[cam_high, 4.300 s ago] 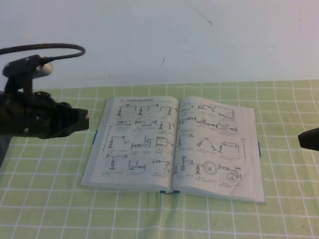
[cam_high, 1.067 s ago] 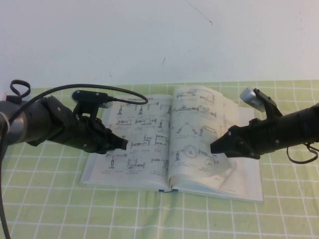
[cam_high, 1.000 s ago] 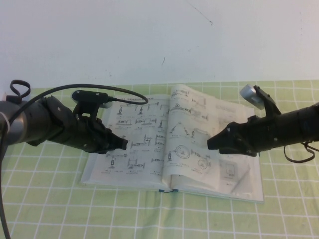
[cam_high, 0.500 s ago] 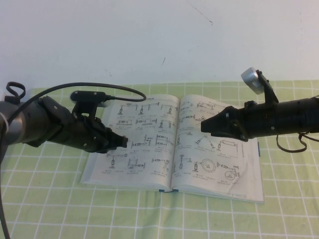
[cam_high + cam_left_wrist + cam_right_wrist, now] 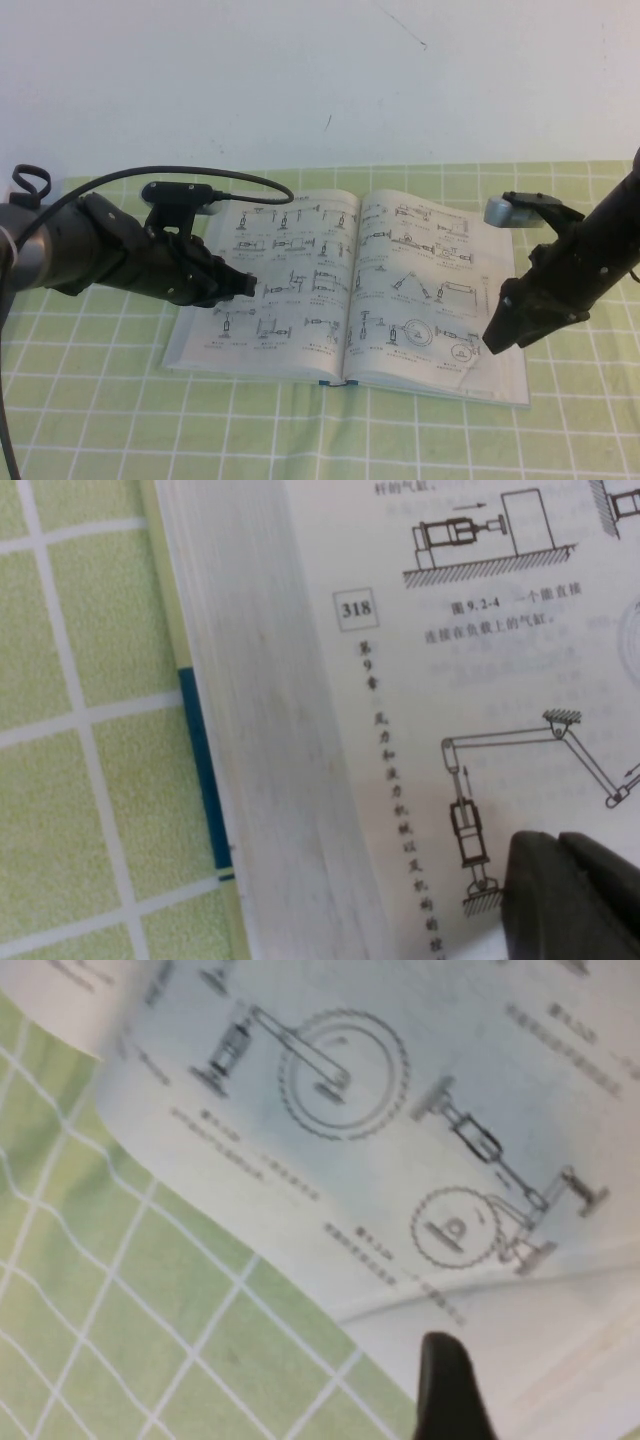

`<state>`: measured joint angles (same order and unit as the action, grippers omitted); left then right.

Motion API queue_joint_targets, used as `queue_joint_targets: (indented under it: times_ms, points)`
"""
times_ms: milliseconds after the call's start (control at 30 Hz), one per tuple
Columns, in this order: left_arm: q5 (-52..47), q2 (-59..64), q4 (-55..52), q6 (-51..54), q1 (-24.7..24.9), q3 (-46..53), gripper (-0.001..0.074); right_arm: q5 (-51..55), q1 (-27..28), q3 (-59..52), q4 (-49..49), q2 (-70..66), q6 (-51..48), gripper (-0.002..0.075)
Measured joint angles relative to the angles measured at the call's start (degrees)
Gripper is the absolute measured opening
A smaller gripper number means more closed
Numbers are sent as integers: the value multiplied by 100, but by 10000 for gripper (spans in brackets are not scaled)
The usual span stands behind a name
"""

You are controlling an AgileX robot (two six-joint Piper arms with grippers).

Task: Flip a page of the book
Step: Open the closed book

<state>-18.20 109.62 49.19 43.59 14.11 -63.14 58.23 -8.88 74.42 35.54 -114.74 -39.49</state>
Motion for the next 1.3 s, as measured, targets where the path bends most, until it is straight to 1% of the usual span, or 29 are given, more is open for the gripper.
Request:
queue_joint_targets:
  times_ms: [100,200,533,833,1167,1300]
  points:
    - [20,4,-2,-3,0,0,-4,0,22,19,-280,-79,364,395]
    - [36,4,2,-3,0,0,-4,-87,44,23,-295,-251,513,395]
    - [39,4,2,2,0,0,-4,-281,56,42,382,-503,390,394]
    - [39,4,11,29,0,0,-4,-497,56,42,1541,-609,-180,394]
    - [39,4,32,29,0,0,-4,-734,56,42,3214,-609,-917,394]
    - [-21,4,163,29,0,0,-4,-795,56,42,3467,-614,-1021,394]
